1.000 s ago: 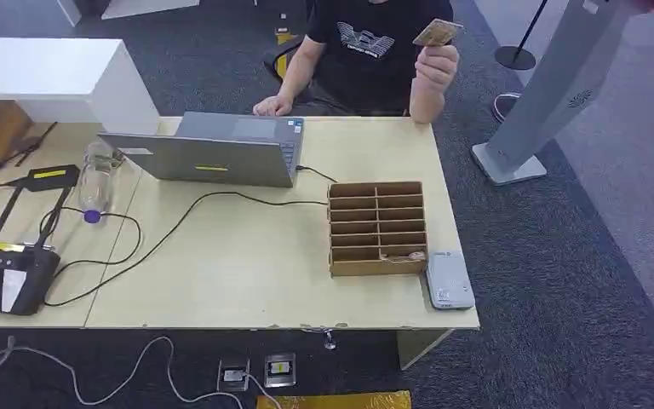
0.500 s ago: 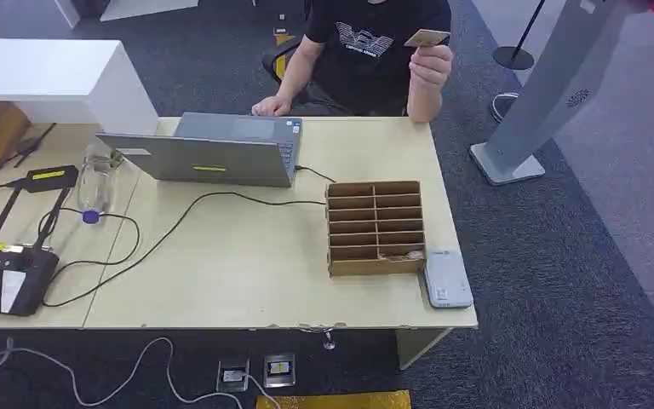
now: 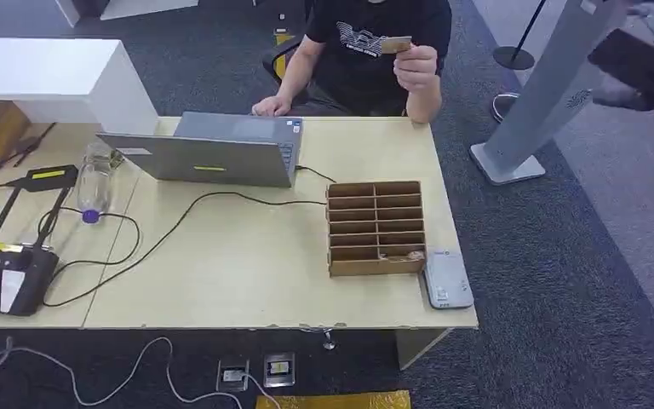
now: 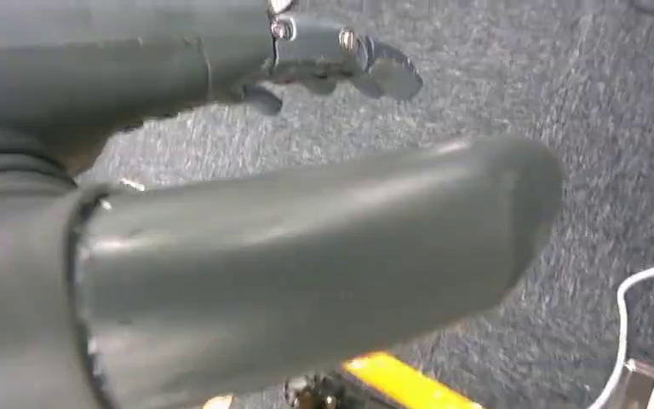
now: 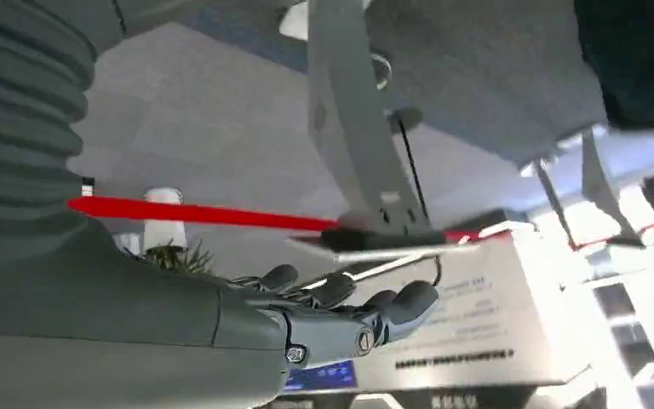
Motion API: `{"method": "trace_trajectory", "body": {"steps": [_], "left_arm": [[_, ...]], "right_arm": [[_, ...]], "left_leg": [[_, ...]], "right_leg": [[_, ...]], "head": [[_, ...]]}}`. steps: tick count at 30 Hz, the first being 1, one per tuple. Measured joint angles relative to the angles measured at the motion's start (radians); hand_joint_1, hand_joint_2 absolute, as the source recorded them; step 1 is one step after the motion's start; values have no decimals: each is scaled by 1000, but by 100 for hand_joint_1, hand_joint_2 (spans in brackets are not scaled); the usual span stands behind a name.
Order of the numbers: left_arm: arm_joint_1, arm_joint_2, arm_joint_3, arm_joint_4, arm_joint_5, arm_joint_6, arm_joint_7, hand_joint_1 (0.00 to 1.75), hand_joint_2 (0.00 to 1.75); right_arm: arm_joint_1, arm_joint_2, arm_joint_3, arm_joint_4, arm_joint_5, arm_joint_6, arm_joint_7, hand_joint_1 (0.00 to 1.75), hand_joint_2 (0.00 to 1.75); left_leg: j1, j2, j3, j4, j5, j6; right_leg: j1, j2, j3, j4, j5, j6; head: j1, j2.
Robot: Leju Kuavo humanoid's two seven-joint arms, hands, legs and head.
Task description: Pass the card to the sensor for recognition and then transmit it.
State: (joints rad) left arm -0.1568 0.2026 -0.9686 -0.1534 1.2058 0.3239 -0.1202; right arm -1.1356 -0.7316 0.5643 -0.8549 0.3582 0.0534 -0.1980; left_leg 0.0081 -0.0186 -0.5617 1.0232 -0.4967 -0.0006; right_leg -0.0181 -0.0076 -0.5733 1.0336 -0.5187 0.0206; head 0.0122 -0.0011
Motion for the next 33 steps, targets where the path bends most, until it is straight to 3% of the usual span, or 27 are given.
{"method": "trace_trajectory", "body": {"steps": [8,16,33], "left_arm": [[-4,3,-24,0,-14,-5,-5,0,0],[-4,3,-37,0,-14,-4,-5,0,0],[-4,3,-59,0,-19,10,0,0,0]], "right_arm": [[95,56,95,-62,28,-12,41,0,175],[205,130,148,-98,114,-23,18,0,175],[253,183,164,-127,182,-34,11,0,175]], "left_leg": [[1,-1,-1,0,0,0],[1,-1,0,0,0,0],[0,0,0,0,0,0]], "right_leg": [[1,-2,0,0,0,0],[1,-1,0,0,0,0],[1,0,-1,0,0,0]], "head": [[0,0],[2,0],[1,0]]}}
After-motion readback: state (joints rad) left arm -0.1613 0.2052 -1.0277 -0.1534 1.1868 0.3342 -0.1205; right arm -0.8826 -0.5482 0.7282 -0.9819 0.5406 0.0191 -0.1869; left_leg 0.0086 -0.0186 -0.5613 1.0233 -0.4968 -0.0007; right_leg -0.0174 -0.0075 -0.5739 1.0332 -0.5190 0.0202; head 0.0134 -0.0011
